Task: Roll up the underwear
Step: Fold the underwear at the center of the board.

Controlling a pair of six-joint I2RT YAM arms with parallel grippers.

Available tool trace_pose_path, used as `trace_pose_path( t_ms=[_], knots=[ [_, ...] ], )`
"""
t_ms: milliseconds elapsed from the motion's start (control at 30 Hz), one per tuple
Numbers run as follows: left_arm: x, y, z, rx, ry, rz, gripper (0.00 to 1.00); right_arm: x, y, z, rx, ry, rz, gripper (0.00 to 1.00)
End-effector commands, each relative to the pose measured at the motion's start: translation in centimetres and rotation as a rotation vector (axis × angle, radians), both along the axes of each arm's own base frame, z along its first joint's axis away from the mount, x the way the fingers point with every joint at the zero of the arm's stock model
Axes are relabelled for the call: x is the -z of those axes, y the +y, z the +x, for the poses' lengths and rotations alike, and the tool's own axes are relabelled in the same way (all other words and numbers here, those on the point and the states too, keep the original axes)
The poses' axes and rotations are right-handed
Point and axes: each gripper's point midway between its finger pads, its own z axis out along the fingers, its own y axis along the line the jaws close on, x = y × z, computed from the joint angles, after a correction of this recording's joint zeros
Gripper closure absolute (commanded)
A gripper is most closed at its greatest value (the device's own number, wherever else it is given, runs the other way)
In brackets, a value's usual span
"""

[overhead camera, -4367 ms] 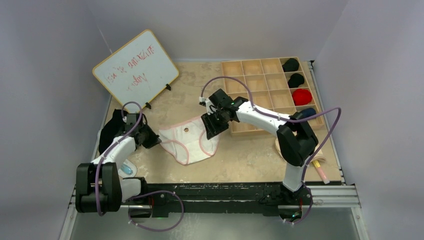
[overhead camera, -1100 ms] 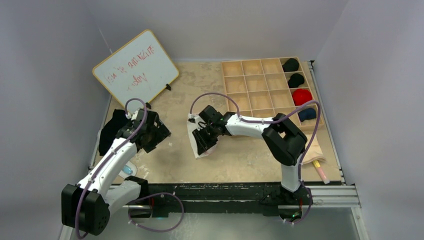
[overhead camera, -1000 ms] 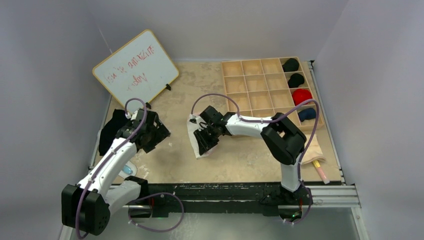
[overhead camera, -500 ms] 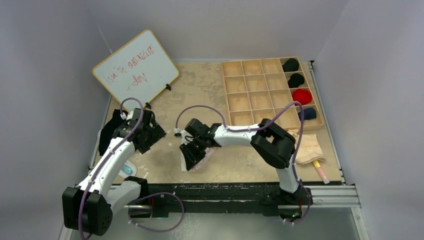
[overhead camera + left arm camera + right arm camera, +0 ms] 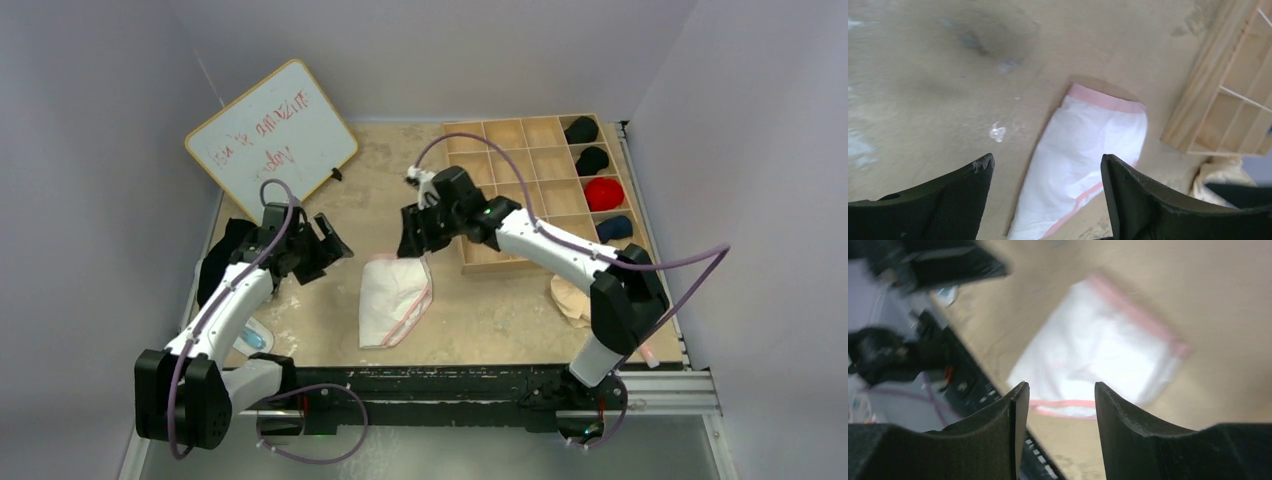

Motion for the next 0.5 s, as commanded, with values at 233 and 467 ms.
trace_pose_path(
  t_ms=[233,467],
  knots=[
    [0.5,-9.1,-0.6,0.347,-0.063,-0.188,0.3,7.6,-6.8,5.7,0.09,0.172,-0.221,0.48],
    [2.3,-9.8,-1.9,0.351,0.001,-0.182,0.41,8.3,-5.5,6.2,0.071,0.22,-0.172,0.54]
  ],
)
